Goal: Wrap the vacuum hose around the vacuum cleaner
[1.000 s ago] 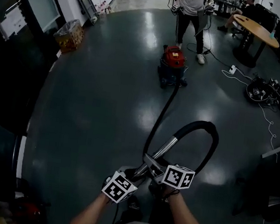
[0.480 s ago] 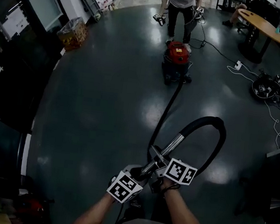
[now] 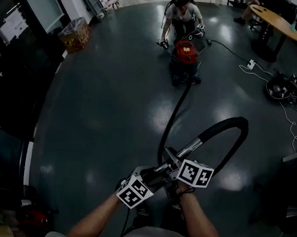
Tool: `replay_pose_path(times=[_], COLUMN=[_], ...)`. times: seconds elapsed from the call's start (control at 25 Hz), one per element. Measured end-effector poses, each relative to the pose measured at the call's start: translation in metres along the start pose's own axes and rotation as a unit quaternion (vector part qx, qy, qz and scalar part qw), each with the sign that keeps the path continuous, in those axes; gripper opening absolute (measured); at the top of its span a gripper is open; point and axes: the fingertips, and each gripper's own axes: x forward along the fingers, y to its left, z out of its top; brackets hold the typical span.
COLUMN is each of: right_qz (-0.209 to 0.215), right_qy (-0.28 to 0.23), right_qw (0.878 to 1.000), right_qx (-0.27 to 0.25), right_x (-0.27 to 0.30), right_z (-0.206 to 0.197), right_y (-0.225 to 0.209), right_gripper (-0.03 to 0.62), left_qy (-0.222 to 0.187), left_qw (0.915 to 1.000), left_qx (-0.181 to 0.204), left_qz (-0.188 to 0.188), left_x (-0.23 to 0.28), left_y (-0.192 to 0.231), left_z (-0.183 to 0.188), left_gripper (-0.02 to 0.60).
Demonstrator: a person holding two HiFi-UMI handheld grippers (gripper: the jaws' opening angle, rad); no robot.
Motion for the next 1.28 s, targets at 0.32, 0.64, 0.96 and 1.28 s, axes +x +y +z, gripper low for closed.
replay_pose_path(times=[0.32,0.64,0.96,1.28], right_qz=[-0.053,-0.080,-0.094,-0.084], right_qy=[-0.022,0.001,0.085,0.151], right_qw=[0.998,0.993,0.973,0.944], right_qx=[-0.025,-0.087,-0.194,-0.282], right_x=[-0.027,-0.070,-0.106,-0.126], right_z=[0.046,0.066,0.059,0.051], right_y=[-0.037,-0.065,-0.083,-0.086], right_gripper=[0.115,0.115,0.115,0.115], left_qy=[0.019,0.005,-0.006,-0.037], left_qw=[0.9997,0.9982,0.9890,0.9736], left_qx=[0.001,0.058,0.148,0.225], left_qz=[0.016,0.014,-0.004,-0.016], left_x=[-0.022,-0.012,0.008,0.019], left_y=[0.011,-0.002,-0.040,-0.058], left_z=[0.004,0.056,0.113,0.170], left_gripper=[0.278,0.276,0.276,0.276])
